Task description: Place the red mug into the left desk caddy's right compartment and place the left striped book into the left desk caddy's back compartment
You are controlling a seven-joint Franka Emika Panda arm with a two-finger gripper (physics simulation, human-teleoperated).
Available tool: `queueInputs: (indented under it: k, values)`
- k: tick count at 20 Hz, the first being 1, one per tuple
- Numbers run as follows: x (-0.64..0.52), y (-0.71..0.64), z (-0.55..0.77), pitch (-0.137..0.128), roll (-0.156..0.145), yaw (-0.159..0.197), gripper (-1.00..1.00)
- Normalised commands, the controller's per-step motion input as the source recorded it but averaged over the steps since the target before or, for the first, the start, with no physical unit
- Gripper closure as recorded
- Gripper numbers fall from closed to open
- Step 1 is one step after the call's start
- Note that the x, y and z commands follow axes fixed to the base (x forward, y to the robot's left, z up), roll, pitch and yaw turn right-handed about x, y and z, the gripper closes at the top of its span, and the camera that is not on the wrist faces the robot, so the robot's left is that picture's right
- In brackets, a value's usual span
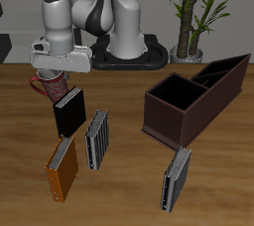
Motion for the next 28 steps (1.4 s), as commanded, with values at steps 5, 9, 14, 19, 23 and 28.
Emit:
queueInputs:
  k: [5, 9, 14, 19, 23, 28]
  values:
    - [-0.13, 0.31, 0.22, -0.039, 0.015, 0.007, 1.00]
    - [-0.18, 0.56, 0.32, -0.074, 0.046, 0.062, 1.00]
    - [0.00, 0.54, 0.34, -0.035, 0.006, 0.043, 1.00]
    - [0.10, 0.47, 0.33, -0.016, -0.046, 0.015, 1.00]
    - [0.00, 0.95, 0.69, -0.100, 0.051, 0.061, 1.00]
    - [0.14, 0.64, 0.36, -0.039, 0.021, 0.034, 1.00]
